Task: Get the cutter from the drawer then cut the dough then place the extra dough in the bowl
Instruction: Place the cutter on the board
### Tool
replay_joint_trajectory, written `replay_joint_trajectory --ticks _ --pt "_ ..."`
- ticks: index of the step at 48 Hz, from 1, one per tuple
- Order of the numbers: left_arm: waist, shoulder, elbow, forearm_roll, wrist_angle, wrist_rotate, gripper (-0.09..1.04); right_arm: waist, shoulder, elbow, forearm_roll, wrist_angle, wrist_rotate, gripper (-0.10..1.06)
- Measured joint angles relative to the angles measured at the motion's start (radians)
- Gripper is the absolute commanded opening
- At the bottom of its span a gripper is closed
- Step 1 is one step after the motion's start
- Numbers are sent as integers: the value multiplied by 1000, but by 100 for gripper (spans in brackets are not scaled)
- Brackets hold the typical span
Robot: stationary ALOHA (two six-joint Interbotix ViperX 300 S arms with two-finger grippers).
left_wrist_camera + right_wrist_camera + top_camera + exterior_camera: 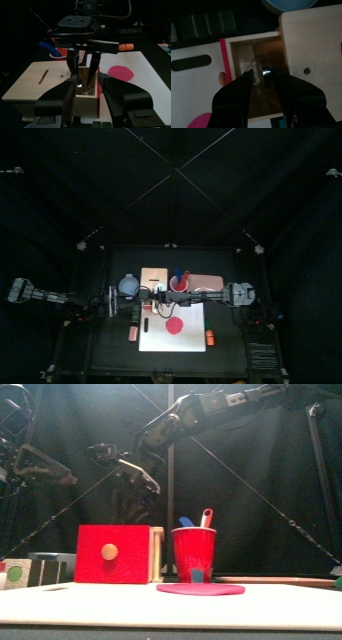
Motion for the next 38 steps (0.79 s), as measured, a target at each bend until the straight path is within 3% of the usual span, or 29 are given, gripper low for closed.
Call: replay_joint_trajectory --ticks 19,33,38 --pt "0 0 2 -3 2 0 77 -3 20 0 -25 3 2 72" --pt "0 -2 2 -8 2 -2 77 -6 20 0 -21 5 2 49" --pt "-2 0 5 -11 2 0 77 -6 20 -2 -20 5 2 46"
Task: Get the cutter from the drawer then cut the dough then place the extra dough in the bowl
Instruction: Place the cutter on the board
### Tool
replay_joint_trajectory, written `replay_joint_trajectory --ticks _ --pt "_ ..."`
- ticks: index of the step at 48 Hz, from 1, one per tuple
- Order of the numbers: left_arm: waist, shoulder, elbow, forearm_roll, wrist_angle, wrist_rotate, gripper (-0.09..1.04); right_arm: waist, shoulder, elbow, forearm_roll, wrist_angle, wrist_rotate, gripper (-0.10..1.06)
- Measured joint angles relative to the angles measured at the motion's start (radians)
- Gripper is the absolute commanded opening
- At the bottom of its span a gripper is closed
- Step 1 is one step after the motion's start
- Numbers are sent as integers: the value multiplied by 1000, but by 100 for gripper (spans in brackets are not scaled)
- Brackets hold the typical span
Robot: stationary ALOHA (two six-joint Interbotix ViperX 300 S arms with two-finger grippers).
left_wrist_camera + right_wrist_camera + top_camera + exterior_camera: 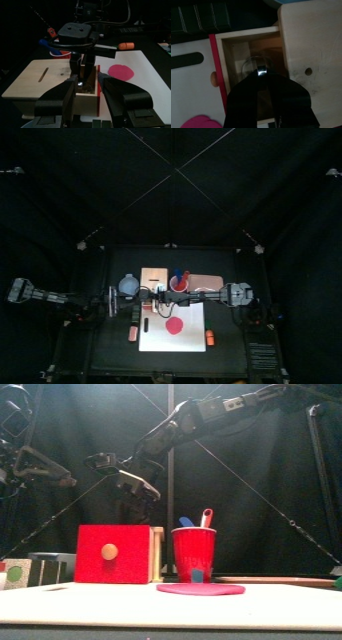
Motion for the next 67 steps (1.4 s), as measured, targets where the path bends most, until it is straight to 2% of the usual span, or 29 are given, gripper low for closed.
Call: replay_joint_trajectory --ticks 14,38,67 --pt "0 -2 2 -12 0 0 77 2 0 -31 8 23 0 46" --pt "2 -2 6 -26 2 0 77 25 2 -137 11 150 0 46" --pt "5 0 6 -35 0 -2 77 29 0 -198 12 207 3 45"
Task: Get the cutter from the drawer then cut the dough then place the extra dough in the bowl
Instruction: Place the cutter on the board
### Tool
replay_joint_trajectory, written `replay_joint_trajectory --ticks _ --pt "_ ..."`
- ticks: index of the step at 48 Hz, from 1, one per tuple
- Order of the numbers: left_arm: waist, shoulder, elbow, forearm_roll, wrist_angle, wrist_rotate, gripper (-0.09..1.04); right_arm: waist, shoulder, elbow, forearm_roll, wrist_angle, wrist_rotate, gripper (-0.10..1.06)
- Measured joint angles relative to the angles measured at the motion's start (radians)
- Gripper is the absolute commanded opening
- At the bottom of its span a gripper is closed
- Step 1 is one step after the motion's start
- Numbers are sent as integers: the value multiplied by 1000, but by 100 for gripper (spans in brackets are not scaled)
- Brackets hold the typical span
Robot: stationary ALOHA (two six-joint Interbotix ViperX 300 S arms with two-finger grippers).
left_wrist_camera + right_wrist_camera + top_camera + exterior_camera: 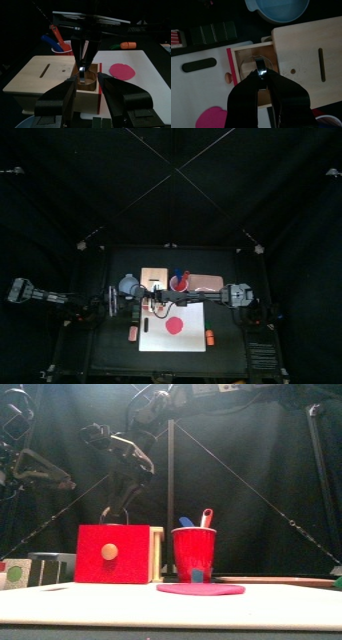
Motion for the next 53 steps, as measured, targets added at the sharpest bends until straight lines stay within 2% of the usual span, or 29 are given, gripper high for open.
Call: replay_joint_trajectory --ticks 22,36,41,53 --pt "2 -2 2 -6 2 2 77 14 -77 -11 0 32 2 45" --pt "0 -2 2 -9 2 0 77 44 -155 37 0 95 9 45" --pt "2 -2 2 -15 0 0 77 58 -195 91 -5 107 57 45" --pt "2 -2 5 -31 0 0 77 120 -357 350 -84 72 264 45"
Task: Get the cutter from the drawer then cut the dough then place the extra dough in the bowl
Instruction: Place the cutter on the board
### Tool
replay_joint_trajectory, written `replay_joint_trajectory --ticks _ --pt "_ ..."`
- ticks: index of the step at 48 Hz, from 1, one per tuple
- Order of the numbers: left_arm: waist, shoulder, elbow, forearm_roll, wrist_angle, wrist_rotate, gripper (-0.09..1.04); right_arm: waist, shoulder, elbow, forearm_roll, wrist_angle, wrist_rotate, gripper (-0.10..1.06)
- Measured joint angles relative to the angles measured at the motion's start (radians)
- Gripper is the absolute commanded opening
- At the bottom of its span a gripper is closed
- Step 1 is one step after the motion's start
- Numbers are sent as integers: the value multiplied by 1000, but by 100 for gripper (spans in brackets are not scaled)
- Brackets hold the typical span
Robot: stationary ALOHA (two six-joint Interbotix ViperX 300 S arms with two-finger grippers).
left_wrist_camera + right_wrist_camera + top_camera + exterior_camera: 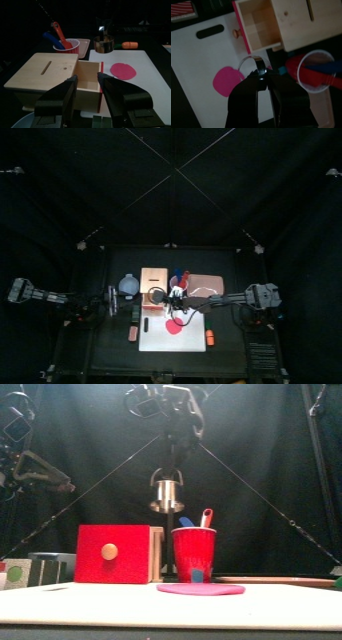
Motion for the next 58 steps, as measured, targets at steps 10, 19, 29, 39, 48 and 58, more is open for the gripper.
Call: replay_joint_trajectory --ticks 10,19,29,39,48,58 --pt "9 2 -3 -2 2 2 77 74 -138 227 -29 -101 167 45" --pt "35 0 -28 -3 0 6 77 135 -206 402 -29 -146 267 45" --pt "86 0 -52 -5 2 6 77 186 -229 535 -55 -225 287 45" --pt "127 0 -69 -5 2 3 77 212 -229 606 -63 -282 285 45" --pt "140 2 -77 -6 2 3 77 218 -229 643 -66 -295 287 45" --pt "140 2 -78 -32 2 3 77 219 -230 663 -66 -330 339 47"
